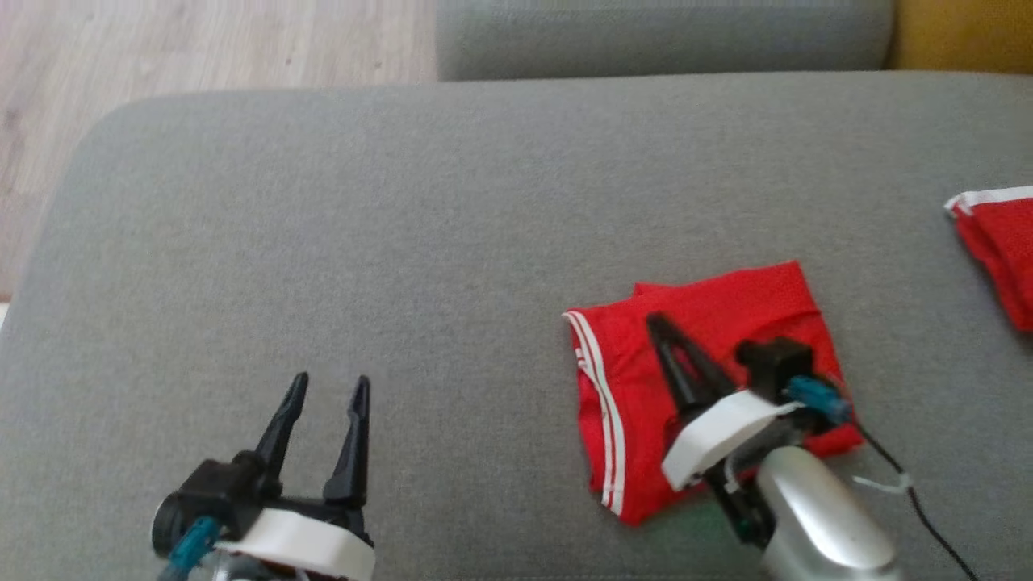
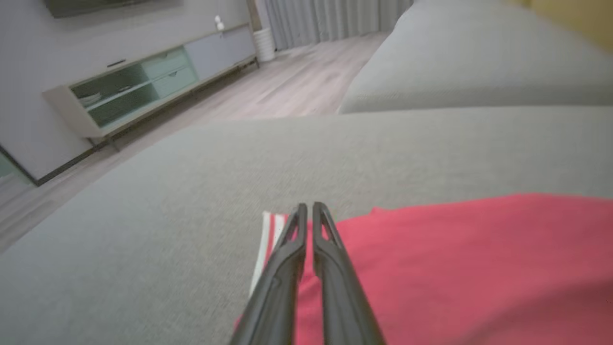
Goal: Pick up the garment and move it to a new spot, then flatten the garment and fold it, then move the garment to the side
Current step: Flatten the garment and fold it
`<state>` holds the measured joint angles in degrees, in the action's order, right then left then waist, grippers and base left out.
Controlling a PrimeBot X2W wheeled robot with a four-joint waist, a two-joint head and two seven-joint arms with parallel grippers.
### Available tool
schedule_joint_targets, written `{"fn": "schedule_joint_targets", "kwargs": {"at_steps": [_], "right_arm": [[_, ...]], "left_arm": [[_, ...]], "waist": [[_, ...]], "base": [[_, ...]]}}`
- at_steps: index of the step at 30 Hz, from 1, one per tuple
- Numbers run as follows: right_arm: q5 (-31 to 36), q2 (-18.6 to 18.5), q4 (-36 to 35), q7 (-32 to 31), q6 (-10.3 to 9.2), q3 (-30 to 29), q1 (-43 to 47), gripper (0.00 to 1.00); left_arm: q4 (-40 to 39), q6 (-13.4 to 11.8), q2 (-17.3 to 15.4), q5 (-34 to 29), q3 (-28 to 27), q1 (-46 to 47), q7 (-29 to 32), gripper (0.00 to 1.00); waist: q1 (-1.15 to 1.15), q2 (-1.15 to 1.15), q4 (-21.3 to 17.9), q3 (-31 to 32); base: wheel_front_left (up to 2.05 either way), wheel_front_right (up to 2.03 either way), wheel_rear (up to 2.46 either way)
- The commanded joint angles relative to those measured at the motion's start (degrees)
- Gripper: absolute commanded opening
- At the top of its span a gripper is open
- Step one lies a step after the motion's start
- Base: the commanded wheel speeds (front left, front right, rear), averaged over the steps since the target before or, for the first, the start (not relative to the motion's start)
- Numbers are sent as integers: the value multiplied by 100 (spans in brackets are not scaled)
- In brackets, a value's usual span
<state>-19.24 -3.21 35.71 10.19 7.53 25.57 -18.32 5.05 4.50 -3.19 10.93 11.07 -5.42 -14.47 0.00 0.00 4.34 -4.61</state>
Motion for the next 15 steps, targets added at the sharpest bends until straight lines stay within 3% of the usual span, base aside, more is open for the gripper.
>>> {"fn": "schedule_joint_targets", "kwargs": {"at_steps": [1, 7, 15], "right_arm": [[262, 33, -263, 194, -4, -152, -46, 98], [1096, -187, -1032, 402, -4, -1255, 729, 100], [1021, -678, -2040, 460, -4, -2062, 1690, 100]], "left_arm": [[-161, -36, 31, 12, -256, 110, -52, 100], [-80, -19, 31, -6, -443, -110, -52, 100], [39, 17, 31, -98, -866, -424, -52, 100]], "waist": [[0, 0, -144, 174], [0, 0, -277, 481], [0, 0, -367, 710]], "base": [[0, 0, 0], [0, 0, 0], [0, 0, 0]]}}
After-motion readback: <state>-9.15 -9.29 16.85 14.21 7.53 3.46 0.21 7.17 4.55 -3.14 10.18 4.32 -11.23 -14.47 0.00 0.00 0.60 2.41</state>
